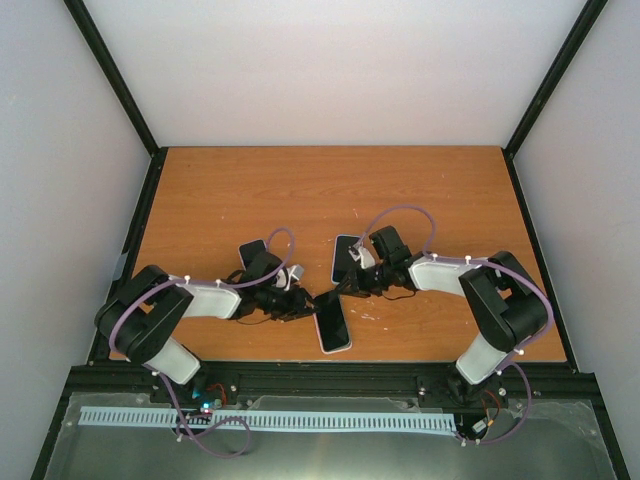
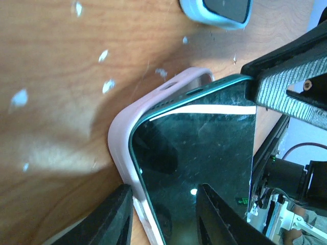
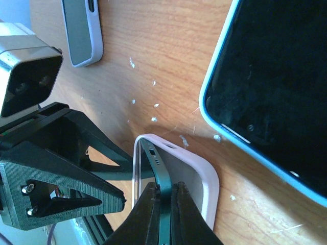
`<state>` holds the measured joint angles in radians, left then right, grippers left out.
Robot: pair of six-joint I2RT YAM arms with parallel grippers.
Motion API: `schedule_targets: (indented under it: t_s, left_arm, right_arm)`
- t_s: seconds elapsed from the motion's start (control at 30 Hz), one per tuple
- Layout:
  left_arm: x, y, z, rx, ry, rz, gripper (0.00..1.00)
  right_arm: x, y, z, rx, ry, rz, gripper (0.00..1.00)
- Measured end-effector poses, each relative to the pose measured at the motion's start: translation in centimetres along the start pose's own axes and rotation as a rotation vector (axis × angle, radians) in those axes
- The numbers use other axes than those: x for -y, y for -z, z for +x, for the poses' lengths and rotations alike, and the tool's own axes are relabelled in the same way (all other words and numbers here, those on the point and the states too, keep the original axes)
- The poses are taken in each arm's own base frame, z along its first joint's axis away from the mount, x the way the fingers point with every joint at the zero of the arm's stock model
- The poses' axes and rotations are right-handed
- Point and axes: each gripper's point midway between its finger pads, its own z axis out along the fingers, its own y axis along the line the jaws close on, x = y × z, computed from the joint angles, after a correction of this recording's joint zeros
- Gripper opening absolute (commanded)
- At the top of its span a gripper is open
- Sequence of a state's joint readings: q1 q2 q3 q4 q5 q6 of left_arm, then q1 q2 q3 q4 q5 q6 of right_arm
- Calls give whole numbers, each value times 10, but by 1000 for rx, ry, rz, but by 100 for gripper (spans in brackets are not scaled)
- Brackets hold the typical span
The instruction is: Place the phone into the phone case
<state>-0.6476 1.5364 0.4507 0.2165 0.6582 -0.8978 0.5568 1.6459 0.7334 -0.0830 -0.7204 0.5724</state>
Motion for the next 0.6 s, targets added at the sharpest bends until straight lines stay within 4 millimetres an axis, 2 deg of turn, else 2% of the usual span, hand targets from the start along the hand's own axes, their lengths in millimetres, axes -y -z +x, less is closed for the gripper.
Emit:
schedule_targets:
  t_s: [0.17,0.37,0.5,0.6]
  left_arm:
    - [1,-7,-10,-17,-10,-26,34]
    - [3,-9,-17,-17,-31,-51,37]
    - [5,-7,-21,5,-49,-56,39]
    - [10,-2,-22,22,-61,-48,41]
  right_arm:
    - [1,-1,-6,37,-26,-3,3]
    - [5,2,-15,85,-39,30,23]
    - [3,15,-20,133,-30,82,39]
    - [-2,30,-25,171,-5,129,41]
